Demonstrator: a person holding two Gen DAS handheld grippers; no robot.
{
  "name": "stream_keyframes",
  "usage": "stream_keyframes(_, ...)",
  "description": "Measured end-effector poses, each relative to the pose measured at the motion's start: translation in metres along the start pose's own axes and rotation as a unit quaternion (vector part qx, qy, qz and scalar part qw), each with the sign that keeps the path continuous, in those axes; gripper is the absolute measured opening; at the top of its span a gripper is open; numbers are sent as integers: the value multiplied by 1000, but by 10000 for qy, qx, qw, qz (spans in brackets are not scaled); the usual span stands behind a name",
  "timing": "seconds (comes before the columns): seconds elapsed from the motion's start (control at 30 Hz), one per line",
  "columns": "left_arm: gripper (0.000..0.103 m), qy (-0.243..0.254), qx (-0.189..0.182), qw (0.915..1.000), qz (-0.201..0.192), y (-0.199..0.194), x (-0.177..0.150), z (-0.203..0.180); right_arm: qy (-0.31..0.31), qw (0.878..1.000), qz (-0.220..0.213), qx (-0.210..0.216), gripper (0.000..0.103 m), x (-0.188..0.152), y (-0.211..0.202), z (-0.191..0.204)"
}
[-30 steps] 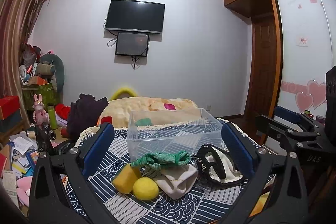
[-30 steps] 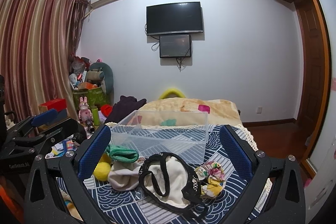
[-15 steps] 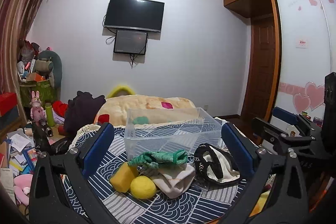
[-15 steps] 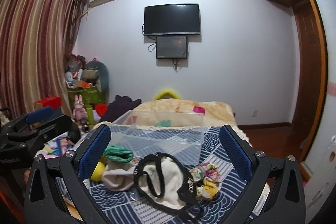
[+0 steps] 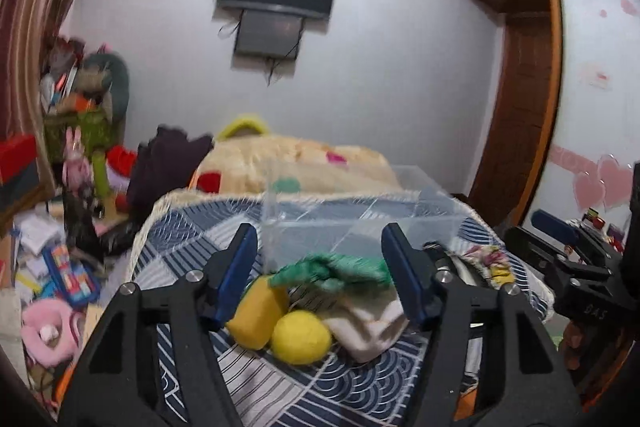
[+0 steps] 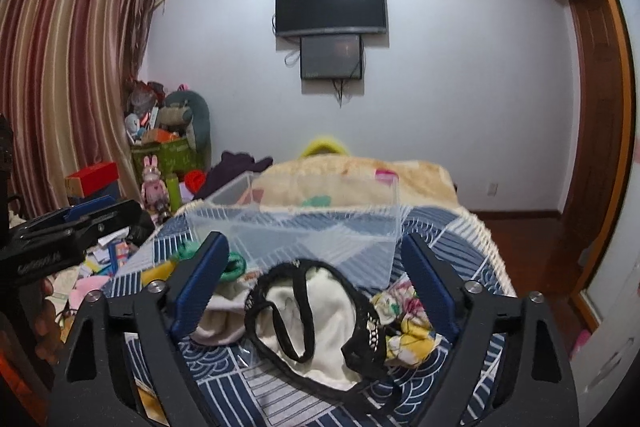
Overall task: Organize soft objects
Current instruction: 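Grasp the green knitted glove with the left tool while the right tool grasps the black-trimmed white cloth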
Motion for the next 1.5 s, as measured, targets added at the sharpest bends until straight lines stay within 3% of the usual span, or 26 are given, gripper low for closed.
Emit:
stream_keyframes(0.1,64,-246,-25,9993,263,13,-5,14,85,9998,190,67,85,-11,10,-3)
stream_keyframes(0.2,64,-412,-285,9972,556,24,-14,15,164,9991,346,189,85,-18,17,-5)
stream_keyframes(0.3,64,-303,-419,9965,663,29,-21,2,178,9980,511,311,85,-24,24,-1)
stream_keyframes(0.37,69,-234,-480,9961,701,32,-25,-8,154,9972,621,386,85,-28,30,2)
stream_keyframes(0.43,89,-232,-545,9955,736,36,-27,-14,124,9961,736,461,87,-32,36,6)
stream_keyframes(0.47,92,-228,-569,9955,727,39,-29,-17,100,9959,774,465,88,-33,38,8)
stream_keyframes(0.67,92,-42,-270,9963,819,59,-34,-17,10,9938,1022,431,91,-44,48,8)
stream_keyframes(0.73,78,-143,-262,9955,898,66,-33,-12,28,9933,1079,421,91,-47,51,8)
stream_keyframes(0.8,70,-172,-271,9943,1015,72,-33,-8,38,9928,1123,406,91,-49,52,7)
stream_keyframes(0.87,59,-204,-286,9936,1078,76,-34,-6,61,9923,1168,410,85,-51,54,5)
stream_keyframes(0.93,43,-190,-363,9922,1181,78,-37,-6,68,9914,1242,399,65,-53,56,4)
stream_keyframes(1.07,27,-66,-340,9927,1154,77,-41,-7,238,9903,1317,376,48,-57,55,-3)
stream_keyframes(1.13,18,-51,-344,9931,1120,75,-40,-6,332,9908,1257,378,33,-56,51,-8)
stream_keyframes(1.27,11,-62,-357,9941,1026,68,-37,-3,457,9920,1123,350,10,-52,43,-15)
stream_keyframes(1.5,9,-28,-439,9971,613,40,-17,-5,352,9954,848,263,8,-37,31,-11)
Point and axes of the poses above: each gripper's, at about its wrist camera, not at the fingertips, and y roughly the way its jaws point, z to its left, x to its top, the point moved 5 cm from there along y, roughly the way its jaws point, and after that the axes turned 13 degrees about -y, right-handed, at the moved point
